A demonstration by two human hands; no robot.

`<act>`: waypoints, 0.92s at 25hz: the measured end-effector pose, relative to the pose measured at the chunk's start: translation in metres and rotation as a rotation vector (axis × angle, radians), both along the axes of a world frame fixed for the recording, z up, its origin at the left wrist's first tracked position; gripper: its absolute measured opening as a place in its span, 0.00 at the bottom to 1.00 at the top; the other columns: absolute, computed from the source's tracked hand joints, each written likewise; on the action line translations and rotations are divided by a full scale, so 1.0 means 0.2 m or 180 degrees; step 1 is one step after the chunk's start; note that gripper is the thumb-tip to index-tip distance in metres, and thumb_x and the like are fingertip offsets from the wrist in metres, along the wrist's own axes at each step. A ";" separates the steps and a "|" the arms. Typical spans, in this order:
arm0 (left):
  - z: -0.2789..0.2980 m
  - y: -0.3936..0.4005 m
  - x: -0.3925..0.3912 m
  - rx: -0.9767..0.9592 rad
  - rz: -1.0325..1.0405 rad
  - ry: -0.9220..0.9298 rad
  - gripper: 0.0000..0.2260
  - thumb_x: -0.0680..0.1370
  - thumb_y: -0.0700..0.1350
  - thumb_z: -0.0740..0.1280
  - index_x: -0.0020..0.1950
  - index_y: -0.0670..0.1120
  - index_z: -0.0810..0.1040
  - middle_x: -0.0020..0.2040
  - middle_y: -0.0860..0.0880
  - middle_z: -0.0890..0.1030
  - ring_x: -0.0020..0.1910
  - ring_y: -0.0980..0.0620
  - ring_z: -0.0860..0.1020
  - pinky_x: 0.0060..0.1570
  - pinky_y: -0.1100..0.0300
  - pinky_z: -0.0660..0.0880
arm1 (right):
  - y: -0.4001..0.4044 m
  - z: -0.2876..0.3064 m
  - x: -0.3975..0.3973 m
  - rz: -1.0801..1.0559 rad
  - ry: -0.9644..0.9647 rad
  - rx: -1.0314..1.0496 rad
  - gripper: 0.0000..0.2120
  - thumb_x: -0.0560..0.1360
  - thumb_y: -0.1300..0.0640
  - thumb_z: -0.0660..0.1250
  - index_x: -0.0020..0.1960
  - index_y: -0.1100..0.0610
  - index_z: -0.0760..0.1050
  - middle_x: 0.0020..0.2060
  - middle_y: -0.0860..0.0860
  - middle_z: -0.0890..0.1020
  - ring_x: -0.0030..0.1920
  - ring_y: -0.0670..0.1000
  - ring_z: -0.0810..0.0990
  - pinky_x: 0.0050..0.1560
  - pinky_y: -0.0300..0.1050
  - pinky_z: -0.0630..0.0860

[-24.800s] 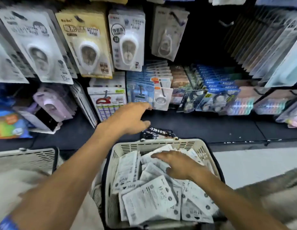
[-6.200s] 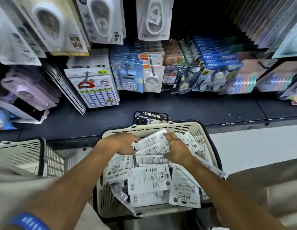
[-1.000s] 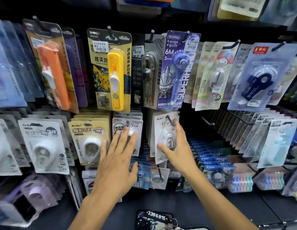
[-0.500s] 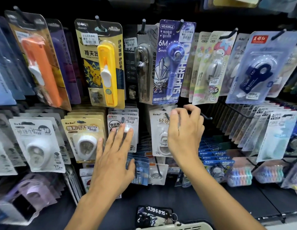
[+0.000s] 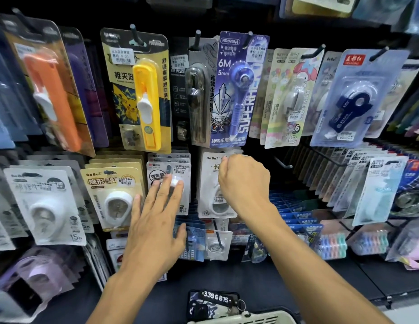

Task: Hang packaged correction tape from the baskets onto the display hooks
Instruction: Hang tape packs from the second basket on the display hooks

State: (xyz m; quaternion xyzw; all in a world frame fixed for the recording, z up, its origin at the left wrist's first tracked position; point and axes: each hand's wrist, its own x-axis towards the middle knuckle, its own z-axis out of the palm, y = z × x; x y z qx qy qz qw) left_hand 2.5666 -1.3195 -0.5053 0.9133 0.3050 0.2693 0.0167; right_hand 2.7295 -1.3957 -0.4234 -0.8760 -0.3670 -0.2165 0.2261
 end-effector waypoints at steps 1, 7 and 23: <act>0.00 0.00 0.00 0.0005 -0.0003 0.0010 0.42 0.81 0.55 0.62 0.77 0.59 0.29 0.78 0.58 0.26 0.77 0.57 0.31 0.74 0.52 0.29 | 0.00 0.00 0.00 -0.0016 -0.0008 0.0012 0.19 0.84 0.52 0.54 0.38 0.57 0.72 0.33 0.53 0.73 0.39 0.61 0.81 0.33 0.45 0.60; 0.01 -0.01 0.00 -0.0075 -0.0016 0.0026 0.42 0.81 0.54 0.61 0.76 0.59 0.28 0.77 0.58 0.26 0.77 0.57 0.30 0.74 0.53 0.28 | -0.03 -0.04 0.01 0.0055 0.0079 0.0182 0.20 0.85 0.51 0.53 0.39 0.58 0.73 0.33 0.55 0.76 0.37 0.61 0.79 0.35 0.46 0.63; -0.01 -0.04 0.01 0.0000 -0.0023 -0.0059 0.40 0.79 0.50 0.66 0.83 0.53 0.44 0.83 0.52 0.35 0.82 0.50 0.40 0.78 0.49 0.38 | -0.02 -0.13 0.08 0.0475 0.0072 0.0422 0.19 0.84 0.48 0.53 0.39 0.57 0.69 0.30 0.51 0.72 0.32 0.57 0.69 0.32 0.48 0.59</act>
